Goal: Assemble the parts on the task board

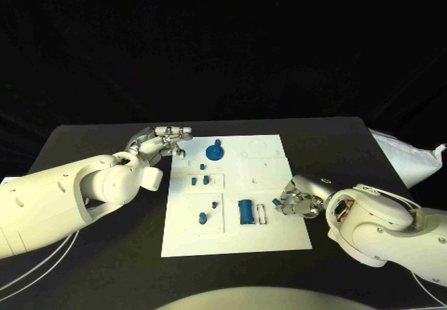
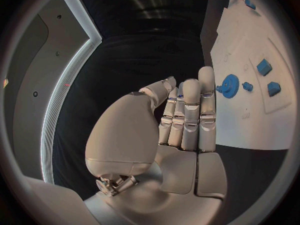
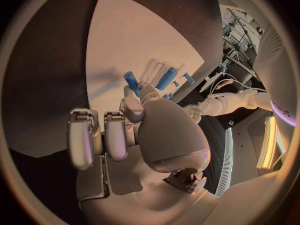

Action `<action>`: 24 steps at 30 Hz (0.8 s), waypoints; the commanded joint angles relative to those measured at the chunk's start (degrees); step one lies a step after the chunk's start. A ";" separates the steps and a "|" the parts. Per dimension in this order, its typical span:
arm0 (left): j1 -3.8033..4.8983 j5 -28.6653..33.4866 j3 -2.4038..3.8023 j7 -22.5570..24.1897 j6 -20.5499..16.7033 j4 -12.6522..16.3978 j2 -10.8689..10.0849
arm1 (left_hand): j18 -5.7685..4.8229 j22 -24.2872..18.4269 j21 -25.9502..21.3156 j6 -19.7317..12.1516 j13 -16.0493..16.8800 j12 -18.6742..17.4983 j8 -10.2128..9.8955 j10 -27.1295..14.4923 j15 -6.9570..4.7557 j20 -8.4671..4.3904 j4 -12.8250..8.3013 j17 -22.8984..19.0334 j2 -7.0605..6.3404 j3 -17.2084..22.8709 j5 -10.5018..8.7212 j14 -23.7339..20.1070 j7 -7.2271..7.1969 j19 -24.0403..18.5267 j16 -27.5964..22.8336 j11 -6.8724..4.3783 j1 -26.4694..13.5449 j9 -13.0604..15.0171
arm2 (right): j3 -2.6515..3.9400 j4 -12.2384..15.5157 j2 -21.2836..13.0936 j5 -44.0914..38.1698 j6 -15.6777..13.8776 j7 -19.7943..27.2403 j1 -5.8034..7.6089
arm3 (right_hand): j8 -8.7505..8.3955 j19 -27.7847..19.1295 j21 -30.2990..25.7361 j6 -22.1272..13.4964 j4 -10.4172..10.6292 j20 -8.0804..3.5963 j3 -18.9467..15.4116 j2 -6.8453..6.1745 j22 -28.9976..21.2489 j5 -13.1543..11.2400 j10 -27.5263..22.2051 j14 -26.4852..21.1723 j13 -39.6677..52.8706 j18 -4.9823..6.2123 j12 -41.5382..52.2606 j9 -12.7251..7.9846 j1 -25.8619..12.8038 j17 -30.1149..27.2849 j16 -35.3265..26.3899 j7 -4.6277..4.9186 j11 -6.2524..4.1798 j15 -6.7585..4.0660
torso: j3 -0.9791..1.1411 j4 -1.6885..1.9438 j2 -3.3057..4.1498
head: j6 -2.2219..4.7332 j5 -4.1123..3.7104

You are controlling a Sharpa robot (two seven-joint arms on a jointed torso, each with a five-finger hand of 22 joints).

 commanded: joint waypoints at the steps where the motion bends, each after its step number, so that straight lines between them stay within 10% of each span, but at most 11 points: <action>1: 0.01 0.20 0.04 0.29 0.85 0.17 0.05 | 0.65 -0.09 -0.18 -0.38 -0.03 0.11 0.25 -0.34 -0.03 0.01 -0.12 -0.06 0.34 -0.11 0.28 -0.25 -0.01 -0.18 -0.32 0.08 0.01 -0.07 | 0.00 0.25 0.27 4.55 -2.89 -0.09 0.02 | -0.33 0.71 0.37 0.55 0.55 0.01 0.10 -0.34 7.65 0.78 0.62 4.61 9.41 -1.00 2.97 -0.19 -0.86 7.10 -0.26 -0.38 -0.10 -0.39 | 0.02 -0.03 0.00 | -0.05 0.04; 24: 0.01 0.20 0.04 0.12 0.97 0.25 0.07 | 0.65 -0.09 -0.18 -0.38 -0.03 0.11 0.25 -0.34 -0.03 0.01 -0.12 -0.06 0.34 -0.11 0.28 -0.25 -0.01 -0.18 -0.32 0.08 0.01 -0.07 | -0.02 -1.42 4.32 8.15 1.85 -0.99 -0.24 | -0.31 0.73 0.36 1.15 2.10 -0.04 0.07 -1.54 7.66 1.76 0.89 4.59 9.58 -1.00 3.11 -0.08 -2.81 6.95 -0.39 -0.47 -0.16 -0.43 | 0.05 -0.02 0.01 | -0.23 0.19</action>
